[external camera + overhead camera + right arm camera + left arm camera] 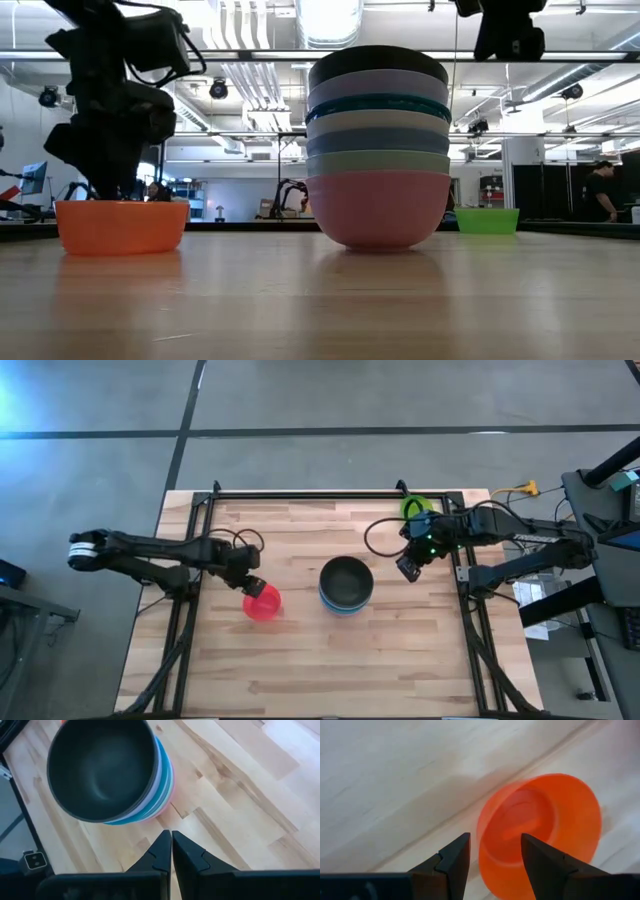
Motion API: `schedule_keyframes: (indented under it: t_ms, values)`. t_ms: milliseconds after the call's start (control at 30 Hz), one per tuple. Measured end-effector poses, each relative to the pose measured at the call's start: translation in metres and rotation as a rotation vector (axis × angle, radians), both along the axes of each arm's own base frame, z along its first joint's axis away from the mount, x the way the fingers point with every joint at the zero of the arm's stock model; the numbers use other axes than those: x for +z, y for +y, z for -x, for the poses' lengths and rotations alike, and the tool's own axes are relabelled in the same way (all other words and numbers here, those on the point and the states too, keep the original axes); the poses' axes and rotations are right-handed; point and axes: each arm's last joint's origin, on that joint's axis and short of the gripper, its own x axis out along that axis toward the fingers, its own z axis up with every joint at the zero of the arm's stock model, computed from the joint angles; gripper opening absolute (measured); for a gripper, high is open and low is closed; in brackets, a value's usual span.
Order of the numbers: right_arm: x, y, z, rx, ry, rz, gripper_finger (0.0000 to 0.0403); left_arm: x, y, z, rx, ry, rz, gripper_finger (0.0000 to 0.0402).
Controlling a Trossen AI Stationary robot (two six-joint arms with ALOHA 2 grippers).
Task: Nest bowls inside each other
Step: Stack the small orange bowl on top of the black bowl
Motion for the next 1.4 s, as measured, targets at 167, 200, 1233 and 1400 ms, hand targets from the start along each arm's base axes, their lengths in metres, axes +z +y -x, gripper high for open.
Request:
schedule_keyframes:
  t_ms: [167, 200, 1233, 1400]
  values:
    - [0.0, 0.001, 0.0, 0.004, 0.001, 0.0, 0.0009, -0.006, 0.0, -0.003, -0.004, 0.039, 0.003, 0.016]
    - [0.0, 0.001, 0.0, 0.004, 0.001, 0.0, 0.0009, -0.008, 0.0, -0.004, -0.01, 0.05, 0.002, 0.016]
    - [-0.001, 0.0, -0.001, -0.009, 0.004, 0.011, 0.0009, 0.103, 0.0, -0.017, -0.189, -0.532, -0.122, 0.0]
    - [-0.002, 0.0, 0.0, 0.005, 0.011, 0.04, 0.0009, 0.164, 0.001, -0.023, -0.181, -1.006, -0.235, 0.0]
